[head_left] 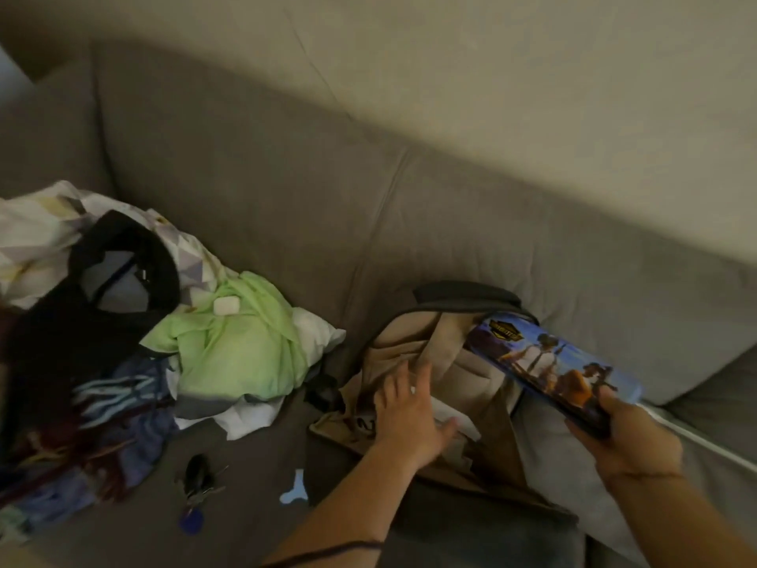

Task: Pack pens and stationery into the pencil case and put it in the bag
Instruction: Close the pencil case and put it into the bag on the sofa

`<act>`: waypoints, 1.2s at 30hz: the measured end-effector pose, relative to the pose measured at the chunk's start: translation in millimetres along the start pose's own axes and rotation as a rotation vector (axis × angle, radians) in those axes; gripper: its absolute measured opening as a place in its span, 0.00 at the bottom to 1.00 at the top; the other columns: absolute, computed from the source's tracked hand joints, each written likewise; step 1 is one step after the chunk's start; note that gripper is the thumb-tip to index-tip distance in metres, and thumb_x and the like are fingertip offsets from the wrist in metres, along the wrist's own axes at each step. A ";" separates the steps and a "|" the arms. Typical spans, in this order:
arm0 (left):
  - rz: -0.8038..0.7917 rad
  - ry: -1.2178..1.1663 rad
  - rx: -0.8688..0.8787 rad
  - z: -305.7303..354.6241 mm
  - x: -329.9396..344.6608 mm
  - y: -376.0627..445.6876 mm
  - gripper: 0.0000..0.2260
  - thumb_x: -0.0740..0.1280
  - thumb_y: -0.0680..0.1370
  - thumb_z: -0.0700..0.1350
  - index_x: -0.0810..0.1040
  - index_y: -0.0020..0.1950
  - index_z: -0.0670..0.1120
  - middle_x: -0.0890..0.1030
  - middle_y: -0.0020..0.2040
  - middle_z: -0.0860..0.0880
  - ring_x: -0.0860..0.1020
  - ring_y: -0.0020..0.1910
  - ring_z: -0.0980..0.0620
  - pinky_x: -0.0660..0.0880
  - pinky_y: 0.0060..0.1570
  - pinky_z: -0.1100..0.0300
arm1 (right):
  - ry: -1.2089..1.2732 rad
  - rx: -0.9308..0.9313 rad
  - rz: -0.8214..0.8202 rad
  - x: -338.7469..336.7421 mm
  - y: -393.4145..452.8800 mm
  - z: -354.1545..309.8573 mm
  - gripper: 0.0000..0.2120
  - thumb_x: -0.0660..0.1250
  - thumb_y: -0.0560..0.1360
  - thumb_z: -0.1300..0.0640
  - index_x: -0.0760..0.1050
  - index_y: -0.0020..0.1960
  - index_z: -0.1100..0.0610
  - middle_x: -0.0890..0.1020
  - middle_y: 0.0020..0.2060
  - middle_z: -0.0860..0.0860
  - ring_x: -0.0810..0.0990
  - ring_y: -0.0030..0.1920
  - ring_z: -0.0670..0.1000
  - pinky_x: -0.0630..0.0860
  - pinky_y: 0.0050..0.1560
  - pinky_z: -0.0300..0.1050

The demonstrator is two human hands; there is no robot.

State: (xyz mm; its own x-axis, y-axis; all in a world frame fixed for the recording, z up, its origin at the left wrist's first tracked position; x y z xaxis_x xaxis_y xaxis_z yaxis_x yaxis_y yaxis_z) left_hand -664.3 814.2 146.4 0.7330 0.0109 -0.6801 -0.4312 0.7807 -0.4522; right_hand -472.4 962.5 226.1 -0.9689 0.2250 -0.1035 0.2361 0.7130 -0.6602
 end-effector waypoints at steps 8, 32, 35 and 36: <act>-0.026 -0.507 -0.265 -7.6 19.6 33.5 0.46 0.73 0.66 0.60 0.51 0.76 0.55 0.60 0.75 0.50 0.56 0.75 0.45 0.60 0.71 0.42 | -0.041 -0.015 0.018 -2.7 9.6 -6.9 0.04 0.66 0.76 0.59 0.71 0.48 0.56 0.75 0.55 0.57 0.77 0.42 0.53 0.76 0.45 0.55; -0.028 -0.871 0.115 45.2 -97.4 -27.3 0.09 0.66 0.78 0.48 0.81 0.39 0.48 0.79 0.36 0.52 0.78 0.40 0.55 0.73 0.46 0.62 | -0.294 -0.307 -0.040 -18.1 -4.7 -33.0 0.24 0.70 0.73 0.60 0.69 0.68 0.61 0.79 0.54 0.59 0.80 0.52 0.60 0.76 0.56 0.59; 0.025 -1.118 0.214 62.3 -129.9 -6.7 0.07 0.66 0.76 0.45 0.82 0.49 0.45 0.83 0.48 0.46 0.80 0.52 0.49 0.74 0.56 0.54 | -0.374 -0.372 -0.041 -22.7 -9.6 -30.6 0.24 0.71 0.72 0.59 0.71 0.66 0.60 0.82 0.53 0.61 0.82 0.49 0.60 0.78 0.54 0.62; 0.020 -1.093 0.284 67.3 -136.6 2.7 0.08 0.66 0.77 0.43 0.82 0.52 0.44 0.83 0.52 0.46 0.80 0.56 0.50 0.74 0.59 0.55 | -0.395 -0.385 -0.045 -24.2 -10.7 -30.1 0.23 0.72 0.72 0.59 0.72 0.65 0.60 0.82 0.52 0.61 0.82 0.47 0.59 0.78 0.54 0.62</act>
State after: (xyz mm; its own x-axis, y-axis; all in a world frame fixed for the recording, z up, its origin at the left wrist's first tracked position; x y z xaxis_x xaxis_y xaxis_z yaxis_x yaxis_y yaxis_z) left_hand -730.2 856.8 276.8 0.8545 0.4571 0.2467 -0.4152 0.8865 -0.2042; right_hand -449.2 969.4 258.1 -0.9156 -0.0246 -0.4014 0.1325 0.9240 -0.3588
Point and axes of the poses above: each hand's wrist, its own y-axis towards the middle knuckle, its own x-axis out of the palm, z = x × y, the point moved 4 cm from there along y, towards the middle knuckle
